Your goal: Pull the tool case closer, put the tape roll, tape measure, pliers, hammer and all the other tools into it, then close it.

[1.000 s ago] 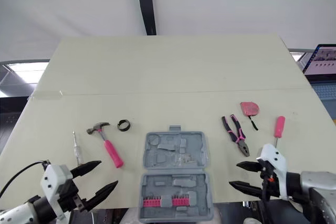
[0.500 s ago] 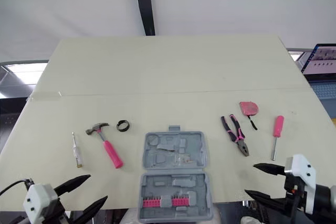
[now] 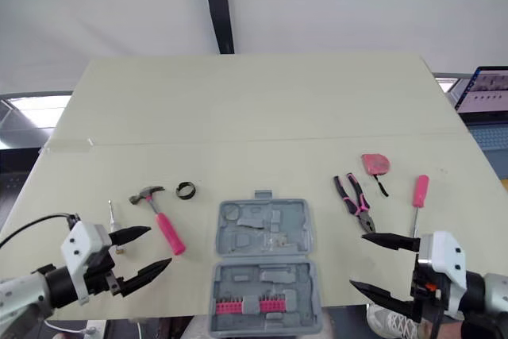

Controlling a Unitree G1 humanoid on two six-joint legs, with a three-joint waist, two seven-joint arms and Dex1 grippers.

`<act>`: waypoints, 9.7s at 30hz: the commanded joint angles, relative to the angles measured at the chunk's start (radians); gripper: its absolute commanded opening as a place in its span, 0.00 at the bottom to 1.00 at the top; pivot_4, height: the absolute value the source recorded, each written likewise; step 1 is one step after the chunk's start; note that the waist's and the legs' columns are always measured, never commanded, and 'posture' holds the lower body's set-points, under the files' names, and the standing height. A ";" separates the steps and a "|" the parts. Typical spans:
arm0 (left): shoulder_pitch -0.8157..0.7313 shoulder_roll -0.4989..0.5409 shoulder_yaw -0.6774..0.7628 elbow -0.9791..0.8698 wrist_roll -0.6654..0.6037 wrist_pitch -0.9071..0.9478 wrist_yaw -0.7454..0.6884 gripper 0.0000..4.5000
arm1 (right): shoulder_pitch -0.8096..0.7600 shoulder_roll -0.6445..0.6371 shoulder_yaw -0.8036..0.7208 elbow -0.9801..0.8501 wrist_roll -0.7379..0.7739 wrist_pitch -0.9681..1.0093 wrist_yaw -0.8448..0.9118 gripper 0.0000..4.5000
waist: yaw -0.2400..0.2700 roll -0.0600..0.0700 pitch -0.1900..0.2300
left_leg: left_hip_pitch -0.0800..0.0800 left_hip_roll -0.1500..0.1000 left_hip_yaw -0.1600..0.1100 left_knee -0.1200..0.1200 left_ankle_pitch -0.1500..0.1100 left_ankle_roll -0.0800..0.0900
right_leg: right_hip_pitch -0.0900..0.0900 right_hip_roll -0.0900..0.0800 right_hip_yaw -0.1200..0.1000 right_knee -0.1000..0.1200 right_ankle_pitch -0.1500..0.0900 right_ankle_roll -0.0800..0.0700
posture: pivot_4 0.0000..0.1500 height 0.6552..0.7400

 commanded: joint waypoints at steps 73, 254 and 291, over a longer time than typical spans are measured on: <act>-1.280 0.030 -1.108 0.593 0.464 0.568 -0.038 0.89 | -0.130 -0.196 -0.080 -0.013 0.040 0.181 -0.015 1.00 | 0.028 -0.008 0.006 | -0.004 -0.001 0.005 0.005 0.001 -0.001 | -0.008 0.000 0.005 0.007 0.000 0.001 | 1.00 1.00; -0.854 -0.294 -0.557 0.590 0.327 -0.153 -0.098 0.56 | 0.155 -0.006 -0.104 -0.122 0.023 0.006 -0.129 1.00 | 0.025 -0.006 0.004 | -0.002 0.000 0.006 0.005 0.001 -0.001 | -0.008 0.000 0.006 0.008 0.000 0.001 | 1.00 1.00; -0.783 -0.294 -0.430 0.421 0.209 -0.076 -0.058 0.56 | 0.146 -0.004 -0.109 -0.119 0.025 0.014 -0.124 1.00 | 0.023 -0.006 0.004 | -0.002 0.000 0.006 0.005 0.001 -0.001 | -0.008 0.000 0.006 0.008 0.000 0.001 | 1.00 1.00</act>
